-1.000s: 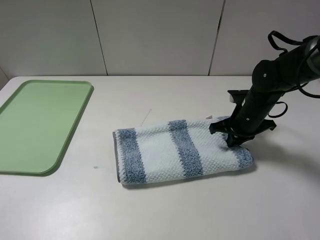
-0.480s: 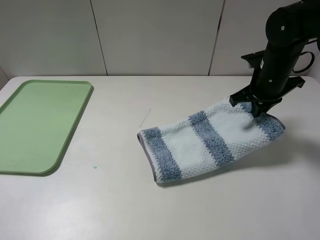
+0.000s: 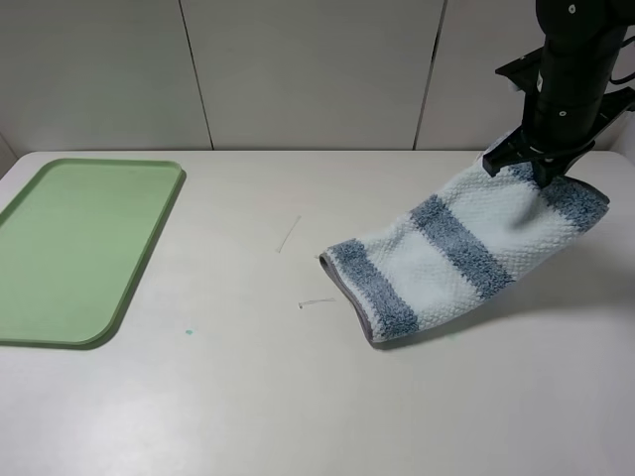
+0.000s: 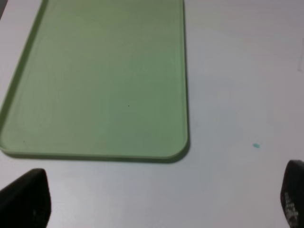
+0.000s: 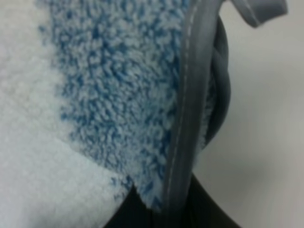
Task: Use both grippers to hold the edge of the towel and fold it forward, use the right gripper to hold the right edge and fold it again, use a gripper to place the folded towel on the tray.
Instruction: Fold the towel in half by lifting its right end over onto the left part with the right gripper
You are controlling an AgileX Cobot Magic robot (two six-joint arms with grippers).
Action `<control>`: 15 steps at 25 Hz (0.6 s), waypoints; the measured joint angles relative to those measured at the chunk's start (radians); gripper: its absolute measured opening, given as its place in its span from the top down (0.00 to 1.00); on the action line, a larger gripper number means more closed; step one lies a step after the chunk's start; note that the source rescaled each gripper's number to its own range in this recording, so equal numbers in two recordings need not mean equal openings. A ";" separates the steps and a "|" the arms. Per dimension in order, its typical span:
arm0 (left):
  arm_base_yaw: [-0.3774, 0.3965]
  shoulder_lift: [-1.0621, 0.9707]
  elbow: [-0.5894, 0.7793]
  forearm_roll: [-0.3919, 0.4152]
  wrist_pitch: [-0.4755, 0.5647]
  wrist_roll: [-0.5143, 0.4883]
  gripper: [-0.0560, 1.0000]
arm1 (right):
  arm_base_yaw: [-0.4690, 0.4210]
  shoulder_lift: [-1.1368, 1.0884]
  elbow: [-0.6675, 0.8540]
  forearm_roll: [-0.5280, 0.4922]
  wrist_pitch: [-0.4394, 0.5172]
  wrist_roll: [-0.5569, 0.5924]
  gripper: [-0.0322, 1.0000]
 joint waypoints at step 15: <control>0.000 0.000 0.000 0.000 0.000 0.000 0.03 | 0.078 0.000 -0.004 0.092 0.056 -0.004 0.90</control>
